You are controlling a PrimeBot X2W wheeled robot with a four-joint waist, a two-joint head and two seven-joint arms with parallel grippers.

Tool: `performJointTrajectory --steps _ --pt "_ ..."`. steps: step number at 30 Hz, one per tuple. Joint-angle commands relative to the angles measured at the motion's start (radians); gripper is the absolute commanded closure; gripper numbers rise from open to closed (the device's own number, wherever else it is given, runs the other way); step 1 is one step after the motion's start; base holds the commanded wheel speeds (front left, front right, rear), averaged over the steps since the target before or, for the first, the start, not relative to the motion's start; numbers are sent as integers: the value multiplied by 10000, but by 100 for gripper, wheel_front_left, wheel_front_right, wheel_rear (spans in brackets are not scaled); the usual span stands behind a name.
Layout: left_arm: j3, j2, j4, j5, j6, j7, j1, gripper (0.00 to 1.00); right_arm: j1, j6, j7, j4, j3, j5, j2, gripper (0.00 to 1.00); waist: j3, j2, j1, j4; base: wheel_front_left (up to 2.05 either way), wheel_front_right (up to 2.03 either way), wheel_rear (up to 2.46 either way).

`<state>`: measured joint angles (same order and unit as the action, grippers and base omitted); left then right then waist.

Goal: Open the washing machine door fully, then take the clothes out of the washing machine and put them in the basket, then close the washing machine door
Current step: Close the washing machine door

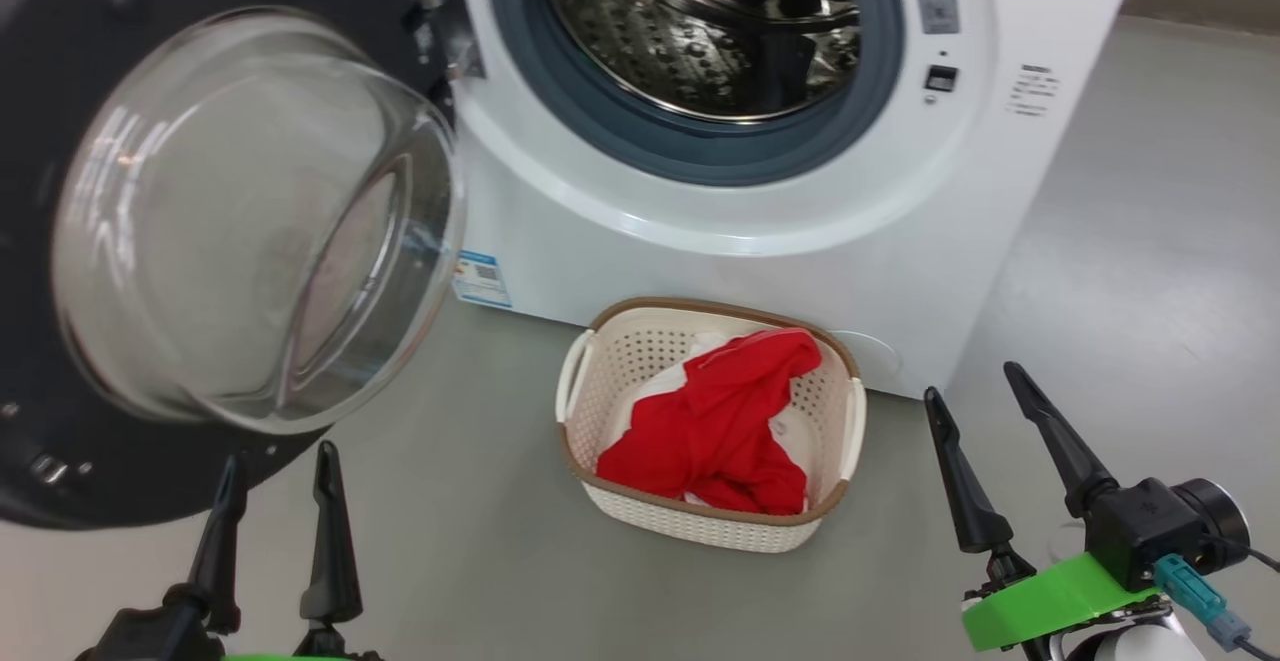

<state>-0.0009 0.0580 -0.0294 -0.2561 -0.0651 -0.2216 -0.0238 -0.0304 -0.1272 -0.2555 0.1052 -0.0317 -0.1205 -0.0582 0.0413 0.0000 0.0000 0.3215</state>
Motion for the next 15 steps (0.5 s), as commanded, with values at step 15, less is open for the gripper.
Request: performJointTrajectory --steps 15 --pt "300 388 -608 83 -282 307 -284 0 -188 -35 -63 -284 -683 16 -16 0 -655 0 0 1583 0 0 0"
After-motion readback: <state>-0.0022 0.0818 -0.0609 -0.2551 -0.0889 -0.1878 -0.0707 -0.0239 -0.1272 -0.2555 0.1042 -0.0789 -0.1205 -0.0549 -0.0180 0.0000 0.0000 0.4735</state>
